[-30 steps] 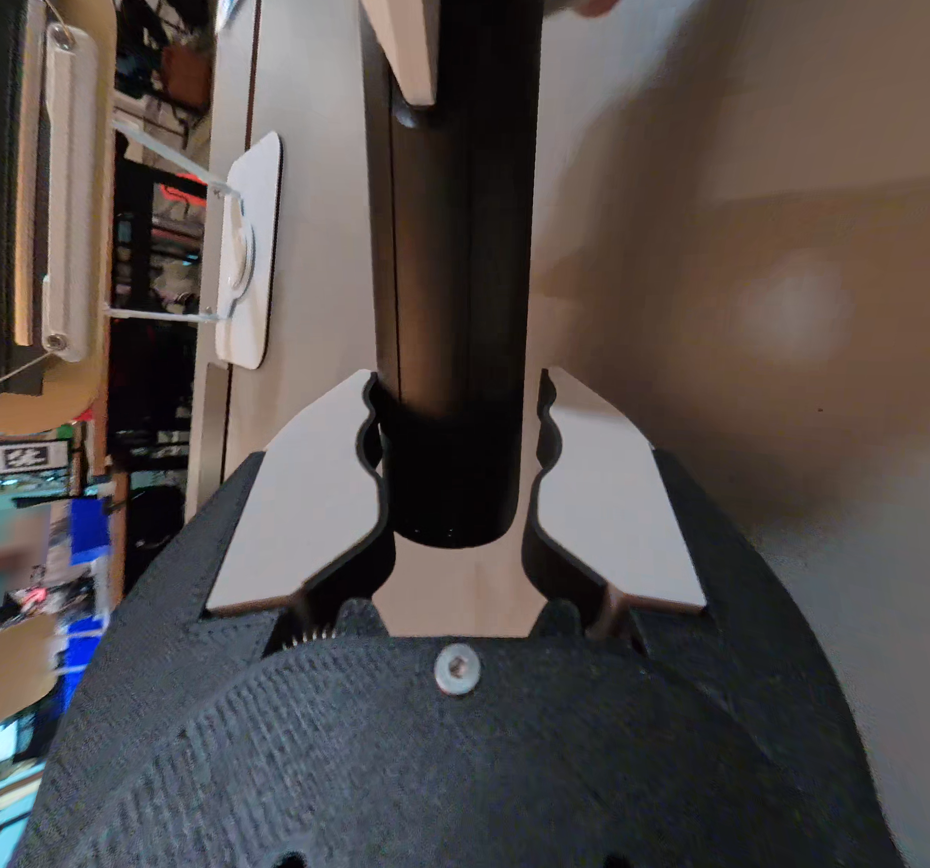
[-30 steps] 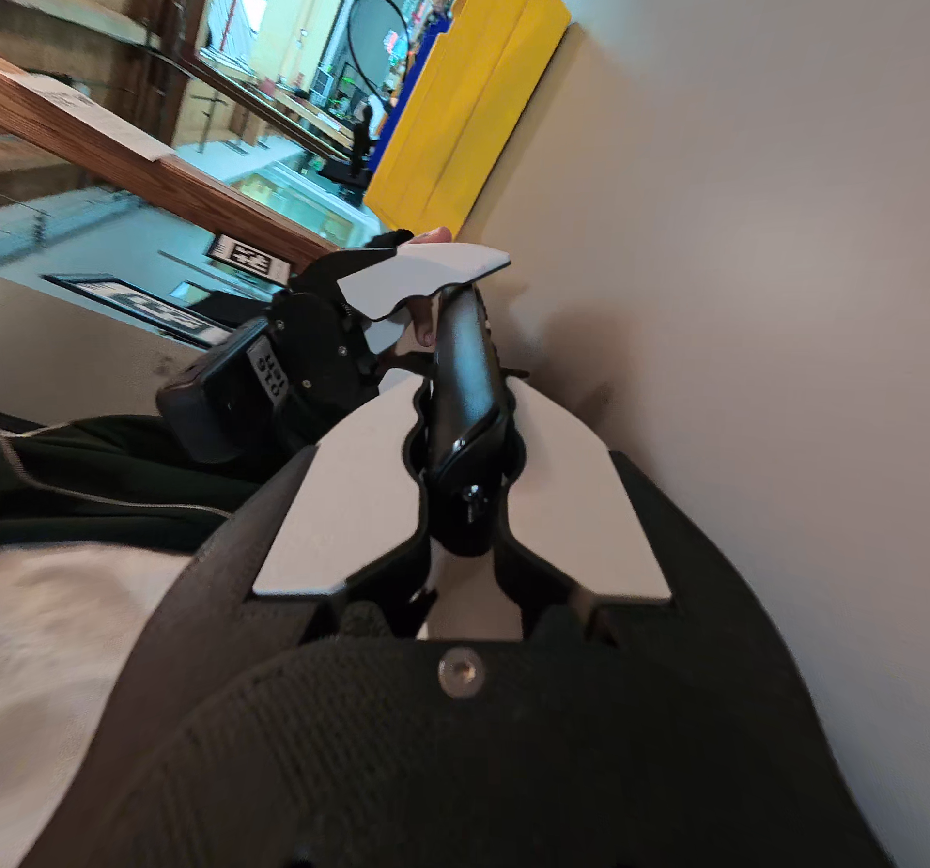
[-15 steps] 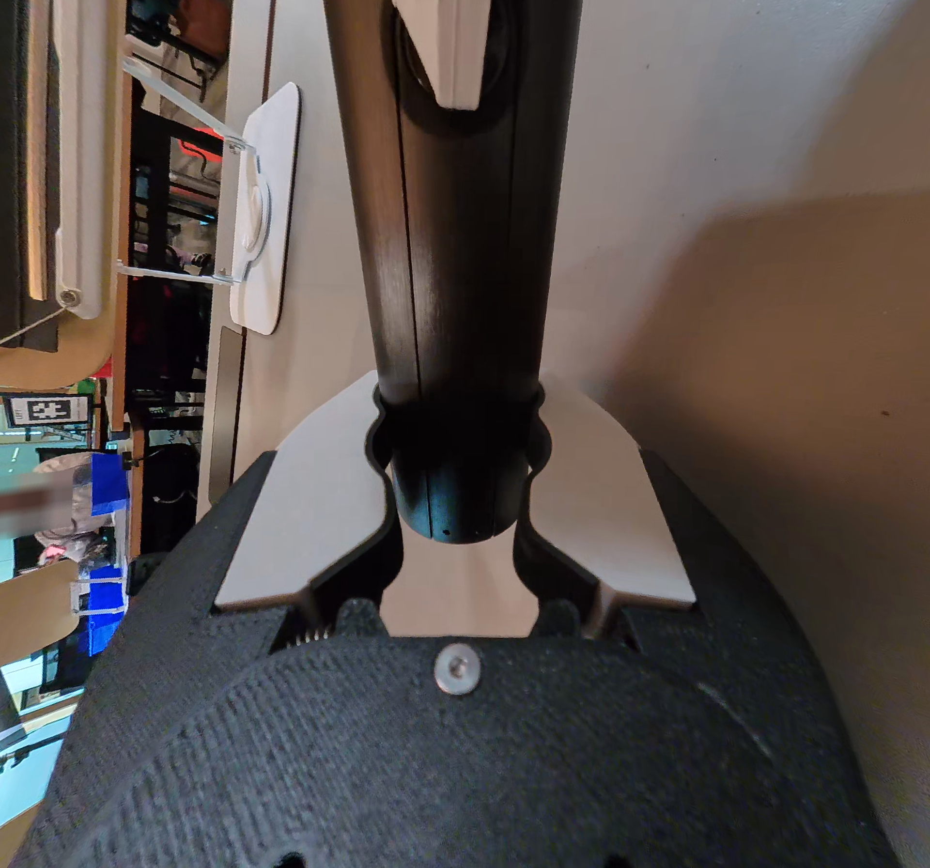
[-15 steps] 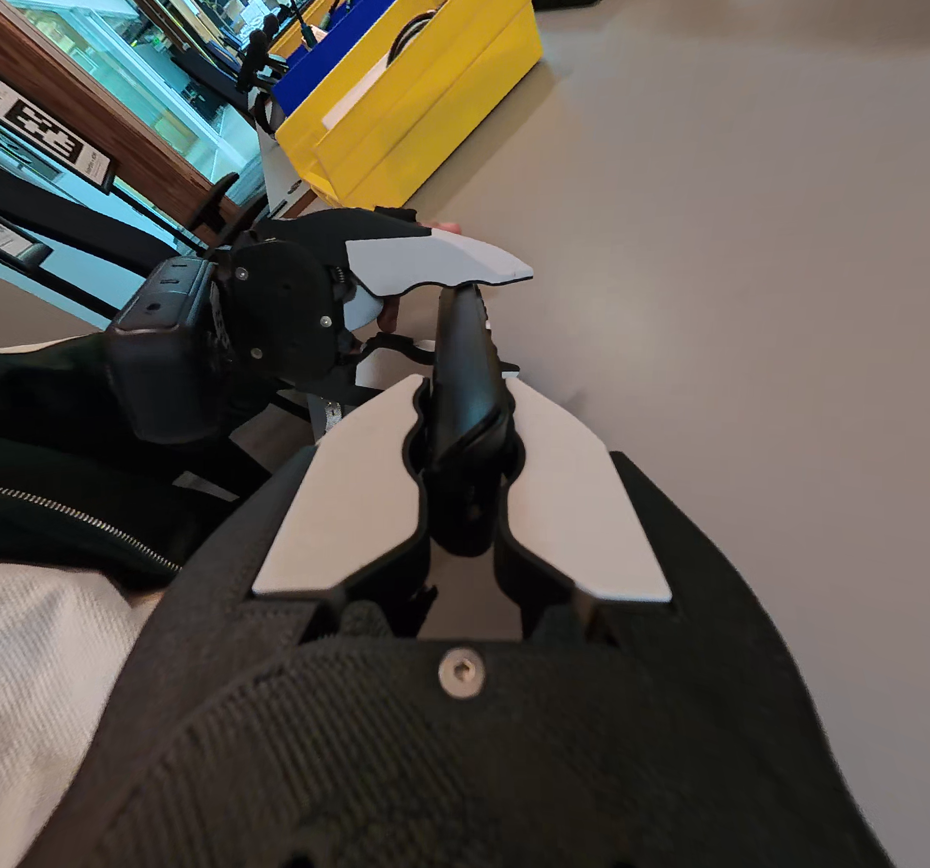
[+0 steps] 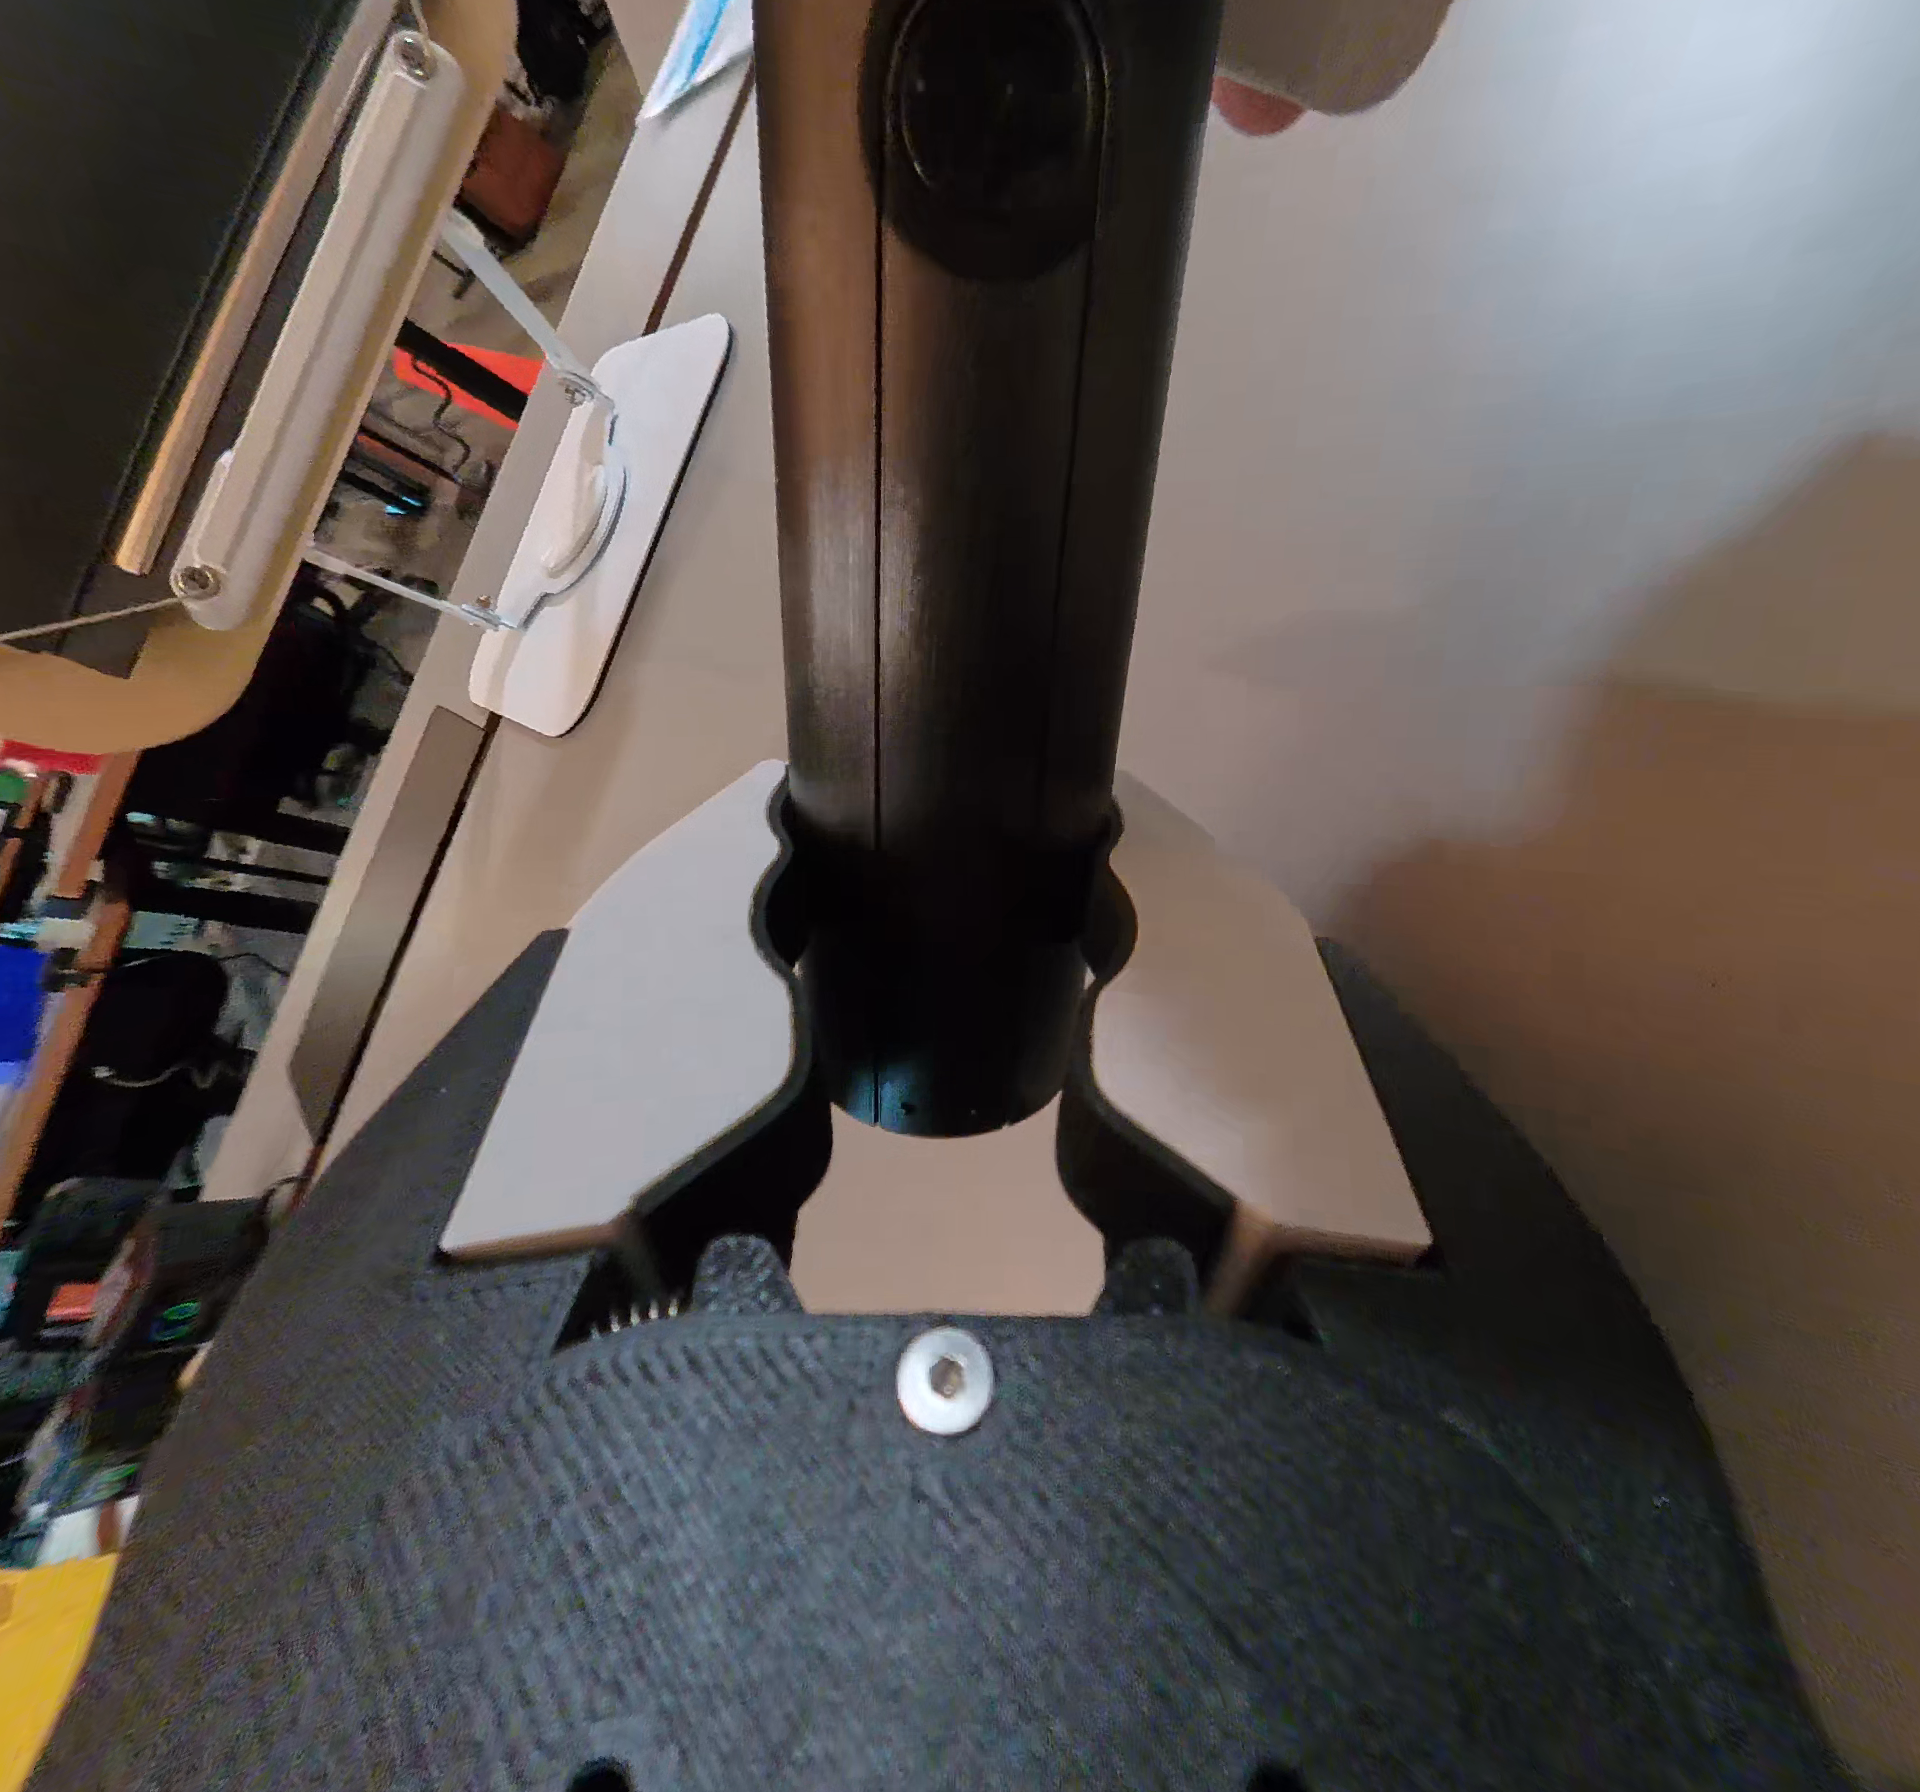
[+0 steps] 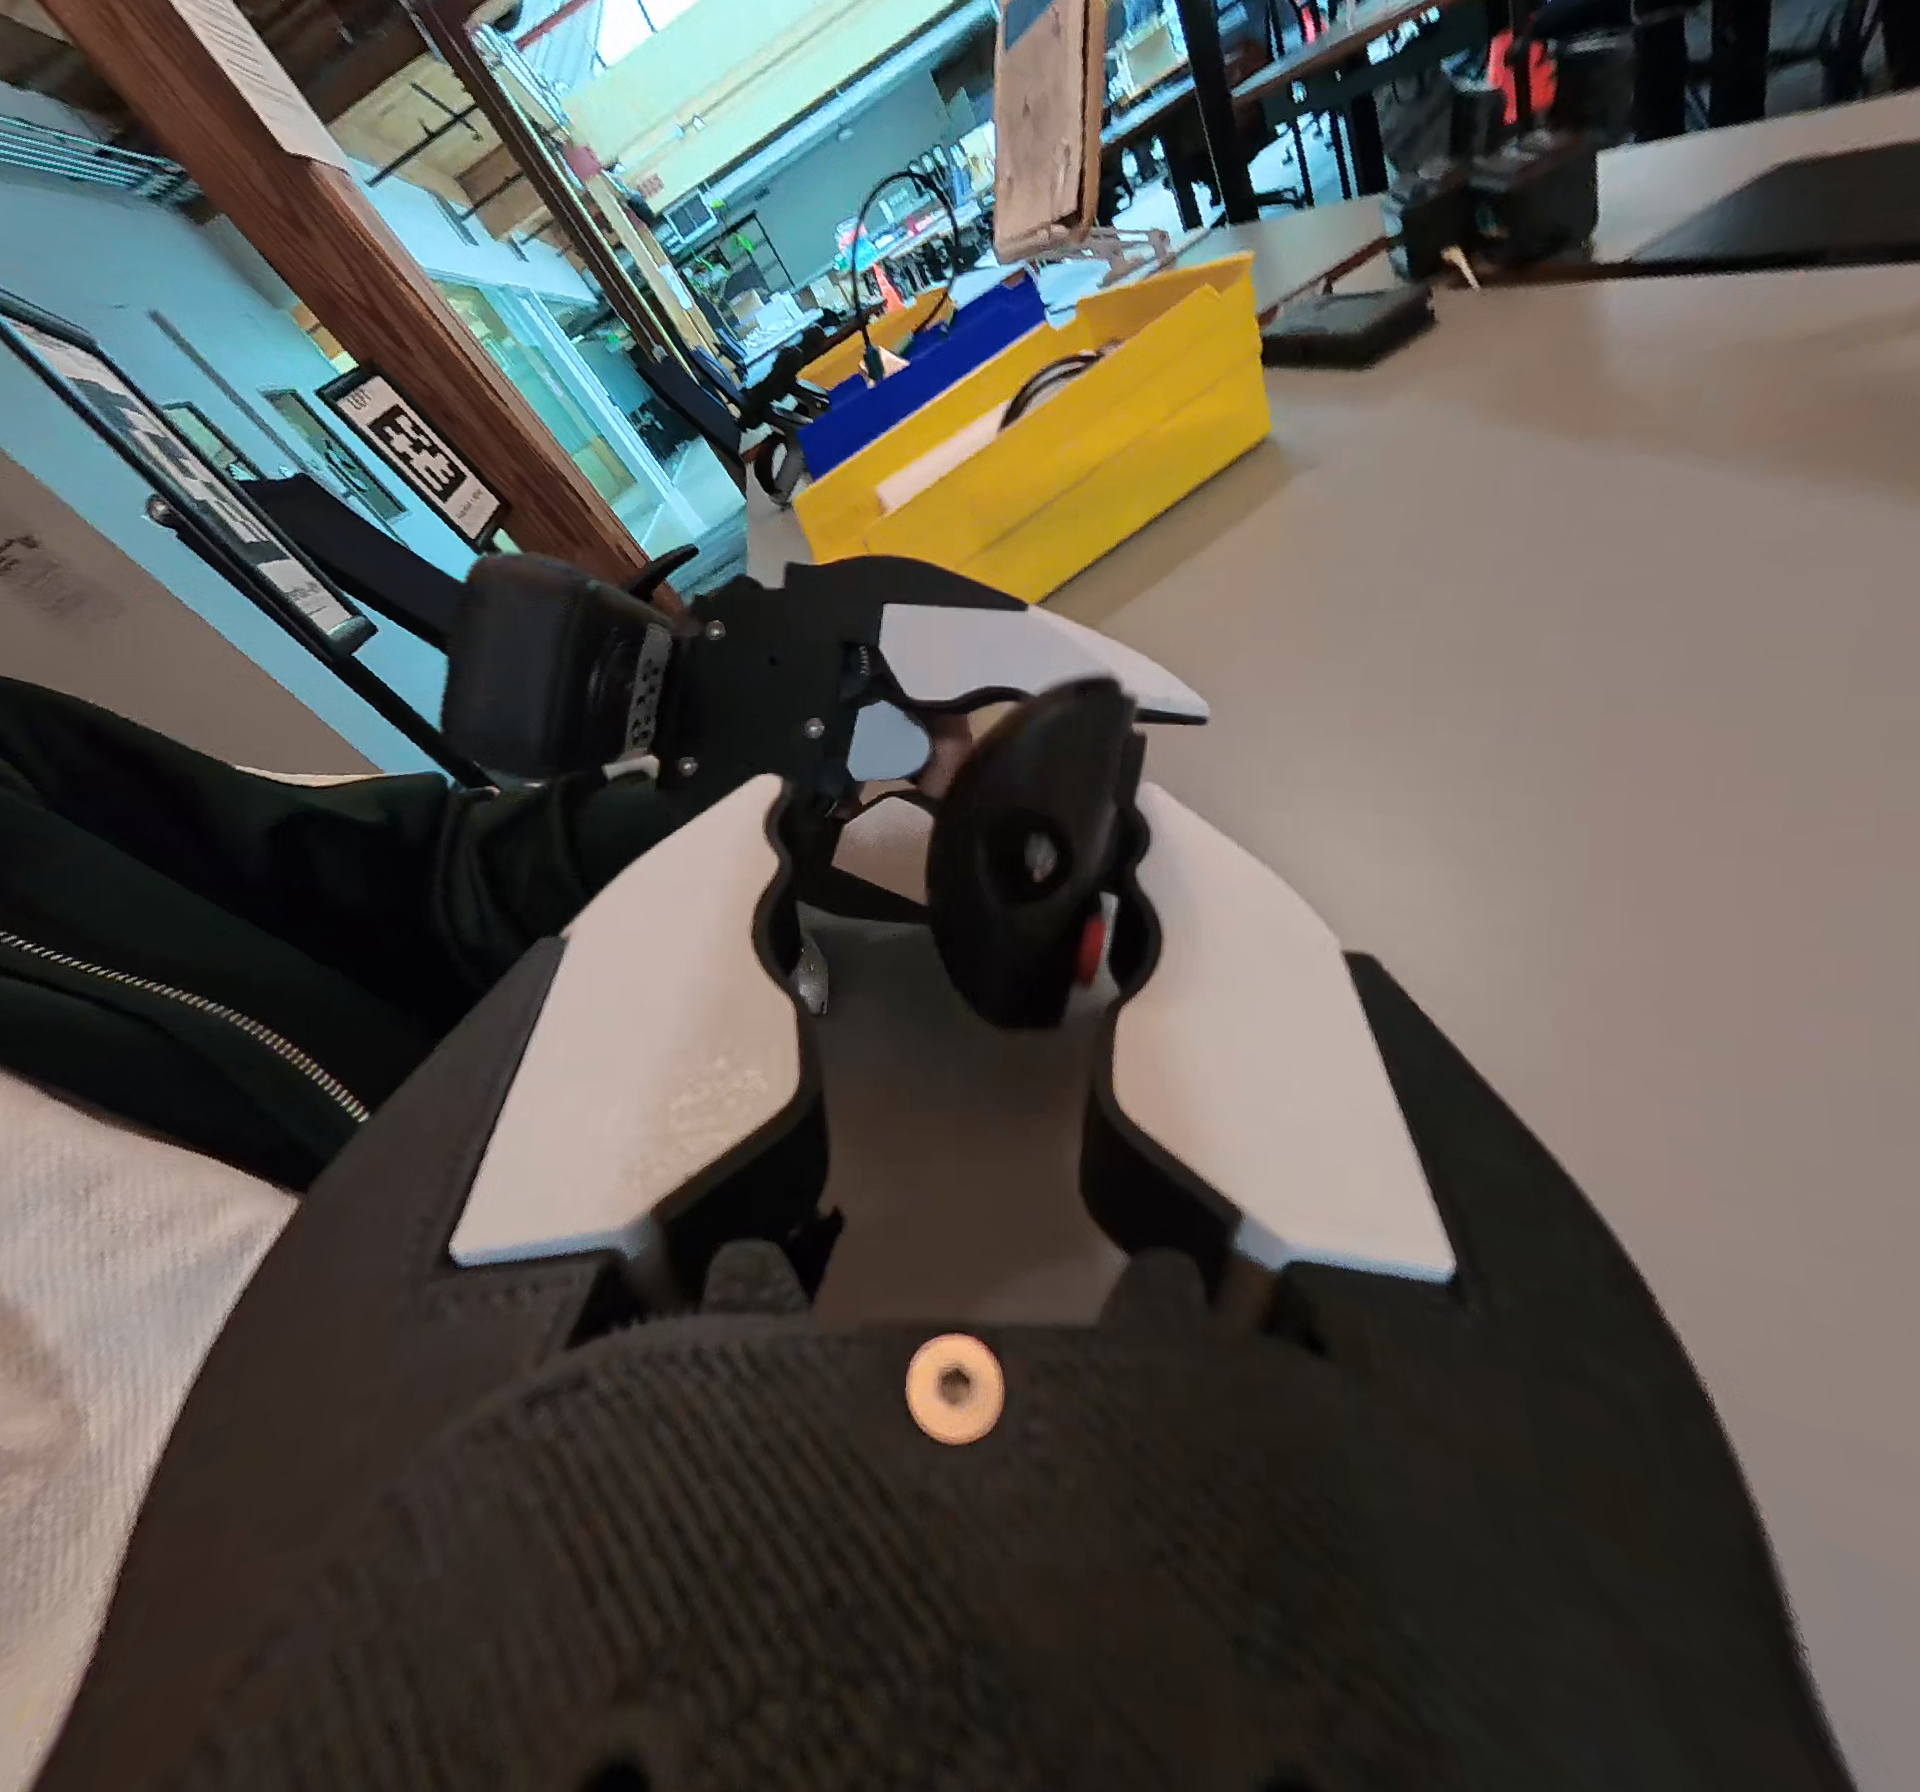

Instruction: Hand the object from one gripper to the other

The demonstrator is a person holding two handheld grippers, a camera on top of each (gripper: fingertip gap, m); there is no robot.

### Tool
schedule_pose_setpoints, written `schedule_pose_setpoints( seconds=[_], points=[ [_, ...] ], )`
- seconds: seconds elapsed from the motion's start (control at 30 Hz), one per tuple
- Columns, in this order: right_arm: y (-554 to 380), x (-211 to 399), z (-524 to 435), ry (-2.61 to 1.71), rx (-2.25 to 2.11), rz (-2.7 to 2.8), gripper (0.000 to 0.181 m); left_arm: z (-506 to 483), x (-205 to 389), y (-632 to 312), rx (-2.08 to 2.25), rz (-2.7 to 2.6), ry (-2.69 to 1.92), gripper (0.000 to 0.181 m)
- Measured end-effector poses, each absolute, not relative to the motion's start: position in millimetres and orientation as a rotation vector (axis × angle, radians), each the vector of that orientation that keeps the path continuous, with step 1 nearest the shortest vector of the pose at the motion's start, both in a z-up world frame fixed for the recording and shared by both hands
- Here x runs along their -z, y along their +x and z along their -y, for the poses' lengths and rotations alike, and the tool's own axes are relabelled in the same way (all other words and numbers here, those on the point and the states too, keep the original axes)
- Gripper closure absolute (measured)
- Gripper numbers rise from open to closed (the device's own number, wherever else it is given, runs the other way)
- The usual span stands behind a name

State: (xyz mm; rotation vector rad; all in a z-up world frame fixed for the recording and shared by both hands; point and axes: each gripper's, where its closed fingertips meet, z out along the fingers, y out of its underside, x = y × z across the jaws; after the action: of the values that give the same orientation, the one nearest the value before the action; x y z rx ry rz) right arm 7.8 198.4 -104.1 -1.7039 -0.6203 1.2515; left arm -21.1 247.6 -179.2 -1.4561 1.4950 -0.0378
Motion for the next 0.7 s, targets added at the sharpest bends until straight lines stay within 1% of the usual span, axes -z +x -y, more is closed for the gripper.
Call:
schedule_pose_setpoints(
  seconds=[0.2, 0.4, 0.6, 0.7],
  points=[
    [6, 92, -195, -1.604, -1.178, 0.671, 0.120, -244, 165, -18, 0.313, -1.372, -1.517, 0.129],
    [2, 88, -192, -1.561, -1.107, 0.721, 0.116, -224, 151, -4, 0.743, -1.257, -1.540, 0.129],
    [3, 79, -191, -1.505, -1.081, 0.721, 0.114, -203, 132, 7, 1.101, -1.176, -1.483, 0.129],
    [6, 75, -191, -1.485, -1.071, 0.710, 0.115, -191, 114, 7, 1.293, -1.132, -1.384, 0.130]
  ],
)
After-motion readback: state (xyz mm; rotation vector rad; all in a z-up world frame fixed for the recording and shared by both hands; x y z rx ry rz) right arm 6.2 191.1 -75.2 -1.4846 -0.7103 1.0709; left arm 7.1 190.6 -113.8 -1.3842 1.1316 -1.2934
